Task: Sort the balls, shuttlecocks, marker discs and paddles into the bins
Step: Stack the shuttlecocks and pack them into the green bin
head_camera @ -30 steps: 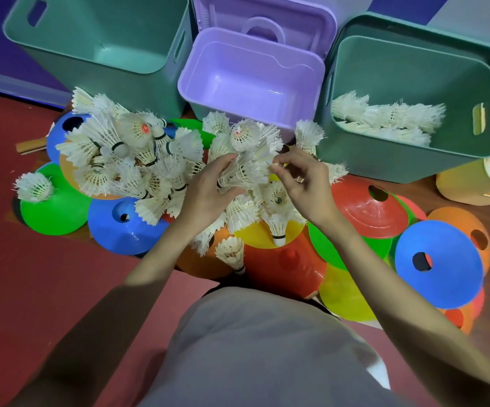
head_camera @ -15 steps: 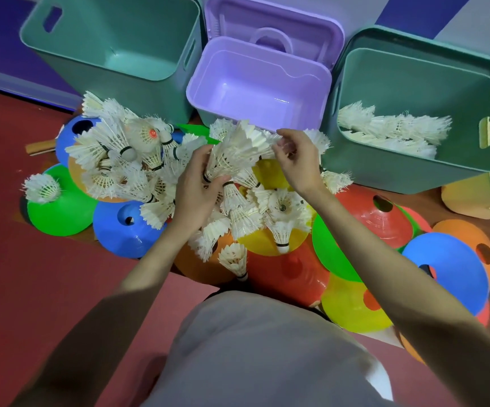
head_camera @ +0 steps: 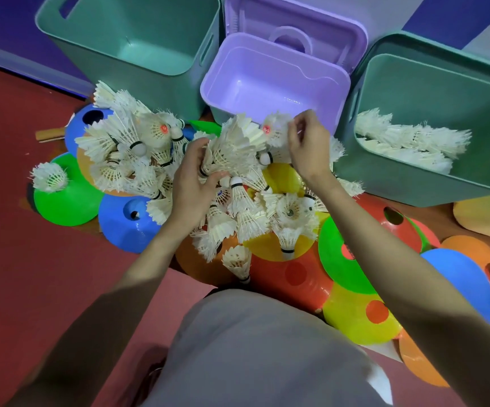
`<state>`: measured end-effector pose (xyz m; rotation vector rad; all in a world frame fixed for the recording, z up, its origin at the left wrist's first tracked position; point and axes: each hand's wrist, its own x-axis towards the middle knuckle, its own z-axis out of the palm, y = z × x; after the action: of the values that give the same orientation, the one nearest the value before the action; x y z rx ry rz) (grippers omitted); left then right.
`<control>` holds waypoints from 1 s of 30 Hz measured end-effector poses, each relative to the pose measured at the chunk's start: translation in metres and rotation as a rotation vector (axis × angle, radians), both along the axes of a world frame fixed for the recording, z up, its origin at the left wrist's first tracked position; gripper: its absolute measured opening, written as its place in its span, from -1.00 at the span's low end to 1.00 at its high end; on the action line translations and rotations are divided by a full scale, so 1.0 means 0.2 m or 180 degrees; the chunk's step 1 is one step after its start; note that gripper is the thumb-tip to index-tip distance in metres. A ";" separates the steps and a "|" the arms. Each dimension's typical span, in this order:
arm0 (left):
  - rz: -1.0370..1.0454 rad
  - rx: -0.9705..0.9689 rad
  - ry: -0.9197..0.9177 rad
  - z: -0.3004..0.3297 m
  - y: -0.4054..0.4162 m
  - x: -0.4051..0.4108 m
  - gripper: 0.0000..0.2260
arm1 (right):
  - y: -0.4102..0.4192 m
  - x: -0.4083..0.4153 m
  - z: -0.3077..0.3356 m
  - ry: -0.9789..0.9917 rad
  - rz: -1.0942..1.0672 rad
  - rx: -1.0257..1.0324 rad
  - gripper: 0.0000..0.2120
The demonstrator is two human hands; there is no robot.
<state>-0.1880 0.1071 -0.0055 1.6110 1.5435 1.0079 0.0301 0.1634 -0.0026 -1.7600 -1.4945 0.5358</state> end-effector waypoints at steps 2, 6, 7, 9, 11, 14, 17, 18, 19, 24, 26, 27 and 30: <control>-0.0011 -0.0015 0.0022 0.00 0.00 0.00 -0.53 | -0.04 0.01 0.03 0.0448 -0.0369 0.0238 -0.90; -0.0118 -0.0048 0.0126 0.01 0.00 0.01 -0.53 | -0.14 0.05 0.11 0.1536 -0.0642 0.0441 -0.91; -0.0154 -0.0068 0.0136 0.01 0.01 0.02 -0.53 | -0.17 0.06 0.13 0.1691 -0.0602 0.0405 -0.90; -0.0242 -0.0082 0.0150 0.02 0.01 0.04 -0.53 | -0.22 0.07 0.16 0.1879 -0.0504 0.0321 -0.90; -0.0354 -0.0068 0.0145 0.03 0.02 0.06 -0.55 | -0.25 0.09 0.19 0.1923 -0.0451 0.0242 -0.88; -0.0575 -0.0097 0.0111 0.03 0.05 0.10 -0.55 | -0.29 0.13 0.20 0.1795 -0.0357 -0.0115 -0.85; -0.0925 -0.0244 0.0117 0.05 0.06 0.16 -0.51 | -0.34 0.17 0.21 0.1720 -0.0304 -0.0447 -0.88; -0.1016 -0.0311 0.0093 0.06 0.06 0.18 -0.51 | -0.35 0.19 0.21 0.1740 -0.0308 -0.0492 -0.86; -0.1082 -0.0356 0.0078 0.07 0.06 0.20 -0.51 | -0.36 0.22 0.22 0.1763 -0.0332 -0.0507 -0.85; -0.1222 -0.0397 0.0122 0.14 0.08 0.37 -0.48 | -0.43 0.38 0.26 0.1655 -0.0681 -0.0319 -0.97; -0.1341 -0.0325 0.0217 0.19 0.09 0.46 -0.46 | -0.46 0.45 0.26 0.1726 -0.0830 -0.0248 -0.94; -0.1417 -0.0219 0.0273 0.20 0.10 0.50 -0.46 | -0.48 0.48 0.27 0.1808 -0.0915 -0.0206 -0.92; -0.1575 0.0067 0.0349 0.24 0.12 0.63 -0.48 | -0.55 0.58 0.29 0.1852 -0.1128 0.0000 -0.91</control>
<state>-0.0622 0.1315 0.0430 1.9582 1.1130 0.6730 0.1469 0.0538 0.0557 -1.6286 -0.7640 0.7747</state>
